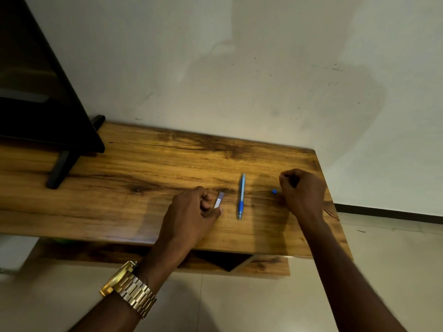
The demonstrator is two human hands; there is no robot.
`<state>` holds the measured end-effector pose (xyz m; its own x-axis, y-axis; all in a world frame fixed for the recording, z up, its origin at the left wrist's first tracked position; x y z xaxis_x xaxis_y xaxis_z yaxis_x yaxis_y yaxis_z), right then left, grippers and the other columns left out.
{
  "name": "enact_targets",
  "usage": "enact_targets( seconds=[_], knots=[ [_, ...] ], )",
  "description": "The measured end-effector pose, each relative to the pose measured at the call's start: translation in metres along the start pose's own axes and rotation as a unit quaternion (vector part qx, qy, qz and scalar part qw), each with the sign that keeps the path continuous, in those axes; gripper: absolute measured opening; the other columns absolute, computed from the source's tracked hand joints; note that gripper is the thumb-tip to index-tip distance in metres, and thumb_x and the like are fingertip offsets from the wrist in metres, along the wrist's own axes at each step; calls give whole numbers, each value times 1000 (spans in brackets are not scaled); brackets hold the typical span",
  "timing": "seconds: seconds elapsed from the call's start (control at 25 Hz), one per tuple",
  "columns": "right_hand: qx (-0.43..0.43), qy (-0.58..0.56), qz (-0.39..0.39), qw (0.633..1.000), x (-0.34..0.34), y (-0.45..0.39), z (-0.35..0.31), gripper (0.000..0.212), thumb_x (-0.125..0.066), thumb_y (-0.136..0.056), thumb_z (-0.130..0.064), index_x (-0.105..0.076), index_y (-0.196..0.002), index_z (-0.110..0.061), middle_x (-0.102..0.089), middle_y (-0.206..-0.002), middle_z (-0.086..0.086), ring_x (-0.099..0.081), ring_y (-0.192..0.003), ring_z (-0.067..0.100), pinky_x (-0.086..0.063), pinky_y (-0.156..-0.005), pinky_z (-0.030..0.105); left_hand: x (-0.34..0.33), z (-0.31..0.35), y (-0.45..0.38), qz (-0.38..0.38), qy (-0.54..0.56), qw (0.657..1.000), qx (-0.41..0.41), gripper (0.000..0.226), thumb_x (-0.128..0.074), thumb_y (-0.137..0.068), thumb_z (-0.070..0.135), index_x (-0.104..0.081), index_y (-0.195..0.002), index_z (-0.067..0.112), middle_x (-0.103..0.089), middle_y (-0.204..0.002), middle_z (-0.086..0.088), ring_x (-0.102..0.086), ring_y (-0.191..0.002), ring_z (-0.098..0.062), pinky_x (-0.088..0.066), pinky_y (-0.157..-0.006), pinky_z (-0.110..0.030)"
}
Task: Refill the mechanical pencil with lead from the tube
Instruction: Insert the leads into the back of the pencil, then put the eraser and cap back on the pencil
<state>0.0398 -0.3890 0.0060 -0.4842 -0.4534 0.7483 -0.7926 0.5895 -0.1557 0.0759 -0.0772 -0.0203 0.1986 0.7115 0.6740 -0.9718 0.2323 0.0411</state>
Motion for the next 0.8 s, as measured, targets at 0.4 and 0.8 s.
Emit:
enact_targets(
  seconds=[0.4, 0.8],
  knots=[
    [79, 79, -113, 987, -28, 9, -18, 10, -78, -100, -17, -82, -108, -14, -78, -102, 1, -69, -91, 11, -54, -78, 24, 2, 5, 2, 32, -104, 994, 13, 12, -82, -92, 36, -74, -101, 35, -70, -97, 16, -65, -89, -4, -55, -68, -27],
    [88, 62, -113, 988, -31, 12, -24, 16, -80, -97, -12, -78, -113, -14, -74, -103, -3, -63, -85, 0, -45, -71, 6, -3, 5, 0, 8, -75, 997, -17, 17, -82, -93, 27, -70, -103, 31, -70, -102, 13, -66, -91, -4, -55, -73, -24]
  ],
)
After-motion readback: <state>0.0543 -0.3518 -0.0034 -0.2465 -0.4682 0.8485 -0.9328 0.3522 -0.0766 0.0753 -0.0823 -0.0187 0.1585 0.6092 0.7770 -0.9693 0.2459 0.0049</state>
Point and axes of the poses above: each hand's wrist, its own y-axis away from the middle knuckle, its own x-axis out of the back of the hand, z = x × y, the point moved 9 cm from there along -y, towards the middle knuckle
